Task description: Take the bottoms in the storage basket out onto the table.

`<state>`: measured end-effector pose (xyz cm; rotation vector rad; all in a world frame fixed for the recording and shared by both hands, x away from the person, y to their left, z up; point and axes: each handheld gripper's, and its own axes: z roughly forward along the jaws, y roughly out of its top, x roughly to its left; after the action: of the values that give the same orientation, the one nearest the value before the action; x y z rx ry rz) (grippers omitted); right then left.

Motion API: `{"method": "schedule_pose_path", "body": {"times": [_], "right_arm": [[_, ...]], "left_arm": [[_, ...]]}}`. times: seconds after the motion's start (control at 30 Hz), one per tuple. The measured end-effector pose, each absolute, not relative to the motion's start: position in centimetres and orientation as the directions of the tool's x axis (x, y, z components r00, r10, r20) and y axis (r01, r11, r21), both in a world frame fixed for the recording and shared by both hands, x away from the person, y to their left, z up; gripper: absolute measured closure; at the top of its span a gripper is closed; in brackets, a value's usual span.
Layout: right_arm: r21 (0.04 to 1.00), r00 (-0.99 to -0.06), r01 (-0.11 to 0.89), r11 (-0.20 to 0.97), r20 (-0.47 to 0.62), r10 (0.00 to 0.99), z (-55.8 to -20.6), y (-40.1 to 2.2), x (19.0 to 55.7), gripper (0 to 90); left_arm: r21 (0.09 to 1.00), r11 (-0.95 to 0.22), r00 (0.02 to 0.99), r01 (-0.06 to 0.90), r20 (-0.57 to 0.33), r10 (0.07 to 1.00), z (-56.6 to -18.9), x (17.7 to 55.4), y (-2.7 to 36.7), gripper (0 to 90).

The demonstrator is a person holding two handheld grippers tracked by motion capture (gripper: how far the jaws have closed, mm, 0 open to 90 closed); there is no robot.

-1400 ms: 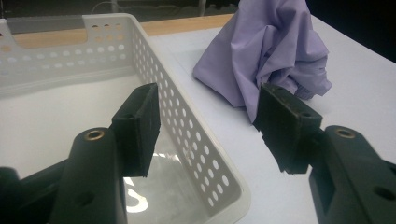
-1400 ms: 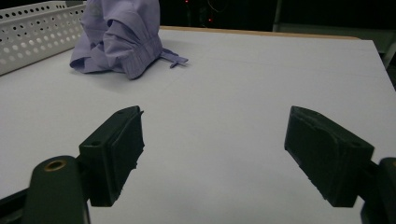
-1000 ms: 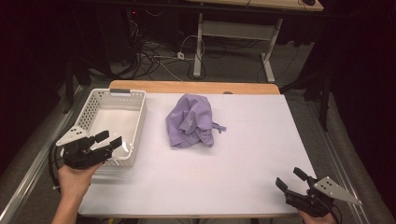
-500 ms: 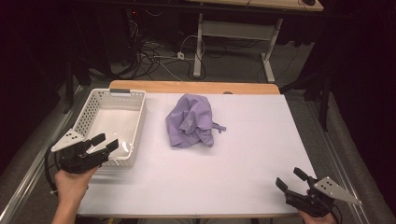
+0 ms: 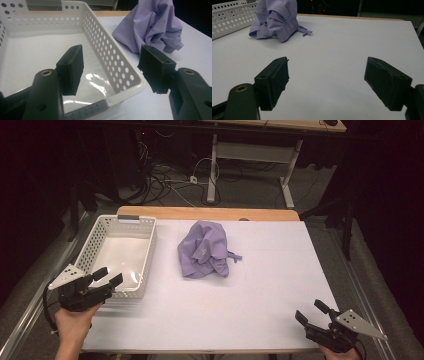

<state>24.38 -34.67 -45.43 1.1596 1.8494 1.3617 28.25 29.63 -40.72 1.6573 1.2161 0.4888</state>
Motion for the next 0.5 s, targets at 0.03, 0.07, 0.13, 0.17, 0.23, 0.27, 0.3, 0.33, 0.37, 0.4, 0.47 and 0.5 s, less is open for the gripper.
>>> {"method": "schedule_pose_path", "body": {"times": [0.03, 0.07, 0.13, 0.17, 0.23, 0.27, 0.3, 0.33, 0.37, 0.4, 0.47, 0.5], "right_arm": [[0.944, -0.468, 0.311, 0.11, 0.051, 0.882, -45.43, -34.68, 24.38, 20.6], [0.944, -0.469, 0.311, 0.11, 0.052, 0.882, -45.43, -34.69, 24.38, 20.6], [0.944, -0.469, 0.311, 0.11, 0.052, 0.882, -45.43, -34.7, 24.38, 20.6], [0.944, -0.469, 0.311, 0.11, 0.052, 0.882, -45.43, -34.69, 24.38, 20.6], [0.944, -0.469, 0.311, 0.11, 0.052, 0.882, -45.42, -34.68, 24.37, 20.6], [0.944, -0.469, 0.311, 0.11, 0.052, 0.882, -45.42, -34.67, 24.36, 20.6], [0.944, -0.469, 0.311, 0.11, 0.052, 0.882, -45.42, -34.68, 24.36, 20.6], [0.944, -0.469, 0.311, 0.11, 0.052, 0.882, -45.42, -34.68, 24.36, 20.6], [0.944, -0.469, 0.311, 0.109, 0.052, 0.882, -45.42, -34.69, 24.35, 20.6], [0.944, -0.469, 0.311, 0.11, 0.052, 0.882, -45.42, -34.69, 24.36, 20.6], [0.944, -0.469, 0.311, 0.11, 0.052, 0.881, -45.43, -34.68, 24.36, 20.6], [0.944, -0.469, 0.311, 0.11, 0.052, 0.881, -45.42, -34.68, 24.36, 20.6]], "left_arm": [[0.874, -0.014, 0.416, 0.486, -0.218, 0.883, -40.79, 28.19, 29.66, 35.7], [0.874, -0.013, 0.415, 0.486, -0.218, 0.884, -40.86, 28.13, 29.69, 35.7], [0.873, -0.012, 0.412, 0.488, -0.219, 0.884, -41.01, 28.04, 29.74, 35.7], [0.872, -0.011, 0.411, 0.489, -0.219, 0.885, -41.08, 28.0, 29.77, 35.7], [0.872, -0.011, 0.409, 0.49, -0.219, 0.886, -41.2, 27.92, 29.81, 35.7], [0.871, -0.011, 0.409, 0.491, -0.219, 0.886, -41.26, 27.88, 29.83, 35.8], [0.872, -0.009, 0.407, 0.49, -0.219, 0.887, -41.32, 27.84, 29.84, 35.7], [0.872, -0.009, 0.406, 0.49, -0.219, 0.887, -41.38, 27.79, 29.87, 35.7], [0.872, -0.008, 0.406, 0.49, -0.219, 0.887, -41.44, 27.75, 29.89, 35.7], [0.872, -0.007, 0.404, 0.489, -0.219, 0.888, -41.5, 27.71, 29.92, 35.7], [0.872, -0.006, 0.402, 0.49, -0.22, 0.889, -41.63, 27.63, 29.98, 35.7], [0.872, -0.004, 0.4, 0.49, -0.221, 0.889, -41.7, 27.59, 30.0, 35.8]]}}
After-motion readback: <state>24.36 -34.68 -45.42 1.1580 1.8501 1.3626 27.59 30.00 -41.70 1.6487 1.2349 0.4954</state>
